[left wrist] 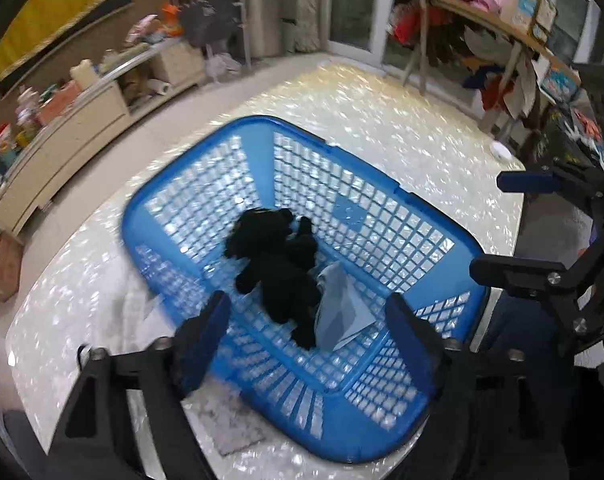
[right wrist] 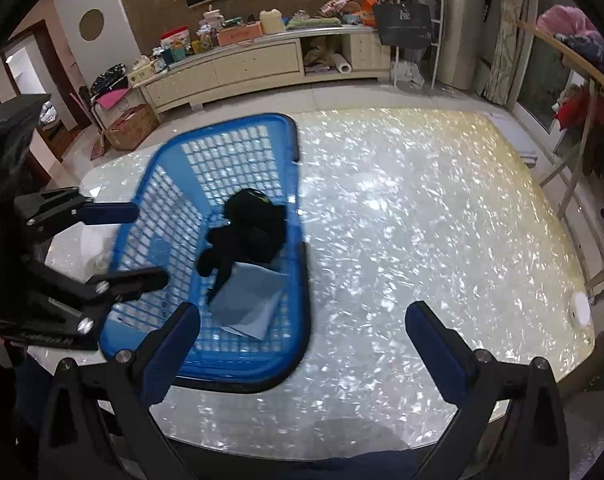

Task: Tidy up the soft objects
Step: 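Reach the right gripper to the white waffle towel and grasp it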

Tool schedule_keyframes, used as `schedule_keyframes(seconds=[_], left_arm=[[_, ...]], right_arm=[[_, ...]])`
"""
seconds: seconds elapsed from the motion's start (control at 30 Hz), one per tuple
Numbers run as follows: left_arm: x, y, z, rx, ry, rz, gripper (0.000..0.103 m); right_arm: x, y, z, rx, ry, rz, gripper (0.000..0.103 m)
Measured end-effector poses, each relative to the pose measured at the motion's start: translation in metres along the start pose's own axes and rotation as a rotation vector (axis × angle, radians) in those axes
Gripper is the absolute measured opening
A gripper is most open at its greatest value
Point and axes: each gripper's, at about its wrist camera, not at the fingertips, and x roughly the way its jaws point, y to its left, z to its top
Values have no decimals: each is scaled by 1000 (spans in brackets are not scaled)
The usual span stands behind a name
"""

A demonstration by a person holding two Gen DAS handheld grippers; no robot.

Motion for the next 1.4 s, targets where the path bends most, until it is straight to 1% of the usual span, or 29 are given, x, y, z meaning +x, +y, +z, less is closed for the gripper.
schedule_keyframes(seconds=[0.13, 0.2, 0.37, 0.4, 0.43, 0.5, 0.6, 0.7, 0.87, 1.03, 1.13, 1.23, 1.4], left_arm=[[-28, 15, -18, -38, -24, 61, 83], [-37, 22, -30, -55, -28, 87, 86], [-66, 45, -61, -112, -44, 139, 86], [-76, 51, -68, -127, -57, 148, 89], [-82, 54, -73, -139, -66, 154, 95], [-97, 65, -86, -166, -92, 172, 103], [-113, 80, -103, -203, -101, 206, 103], [-121, 94, -120, -235, -93, 207, 103], [-133, 128, -157, -330, -94, 230, 103], [-148, 159, -191, -403, -163, 254, 103], [-146, 178, -203, -441, -120, 259, 103], [-137, 193, -216, -459, -57, 296, 103], [-123, 216, -241, -518, -22, 324, 103]], right_arm=[[-5, 23, 3, -33, -13, 14, 103], [-7, 35, 4, -52, -19, 21, 103], [-11, 69, 12, -90, -44, 56, 103], [-11, 75, 13, -97, -47, 63, 103], [-11, 83, 15, -110, -50, 70, 103], [-10, 98, 17, -139, -51, 83, 103], [-4, 123, 21, -189, -50, 95, 103], [8, 148, 24, -242, -36, 117, 103], [32, 188, 27, -334, 5, 137, 103], [58, 226, 31, -398, 32, 151, 103], [76, 246, 32, -429, 60, 173, 103], [90, 263, 33, -459, 80, 182, 103], [113, 298, 36, -517, 110, 209, 102]])
